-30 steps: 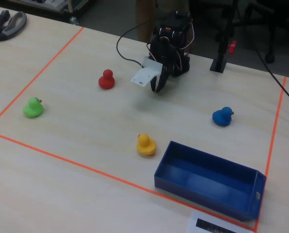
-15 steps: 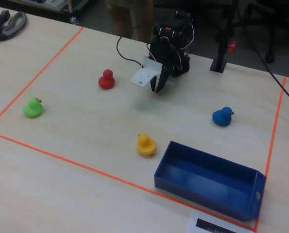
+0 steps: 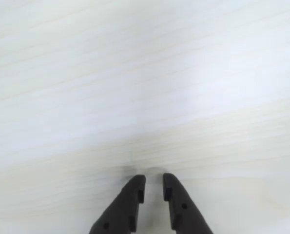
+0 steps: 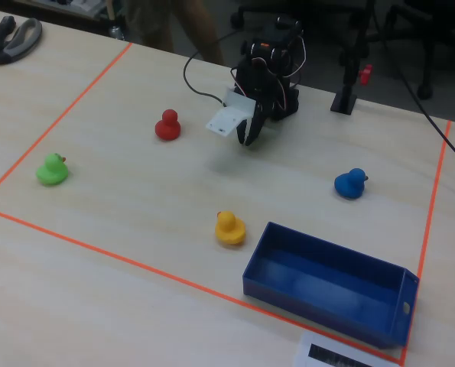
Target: Grasp red duck and put it into box.
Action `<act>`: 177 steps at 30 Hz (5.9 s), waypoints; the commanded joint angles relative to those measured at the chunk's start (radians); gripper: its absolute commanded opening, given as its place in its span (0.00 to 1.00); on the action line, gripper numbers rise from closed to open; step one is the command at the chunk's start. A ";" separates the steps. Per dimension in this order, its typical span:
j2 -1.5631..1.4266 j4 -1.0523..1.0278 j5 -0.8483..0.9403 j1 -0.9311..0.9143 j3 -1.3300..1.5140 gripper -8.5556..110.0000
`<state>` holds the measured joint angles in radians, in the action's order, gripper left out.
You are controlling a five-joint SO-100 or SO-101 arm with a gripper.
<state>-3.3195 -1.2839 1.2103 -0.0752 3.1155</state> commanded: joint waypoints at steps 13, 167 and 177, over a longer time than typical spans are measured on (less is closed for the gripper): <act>0.008 -0.011 -0.012 0.008 -0.003 0.07; 1.308 0.189 -0.663 0.391 -1.407 0.07; 1.847 0.390 -0.629 0.546 -1.873 0.07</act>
<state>-1.6352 -0.9235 0.5752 0.4218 1.4128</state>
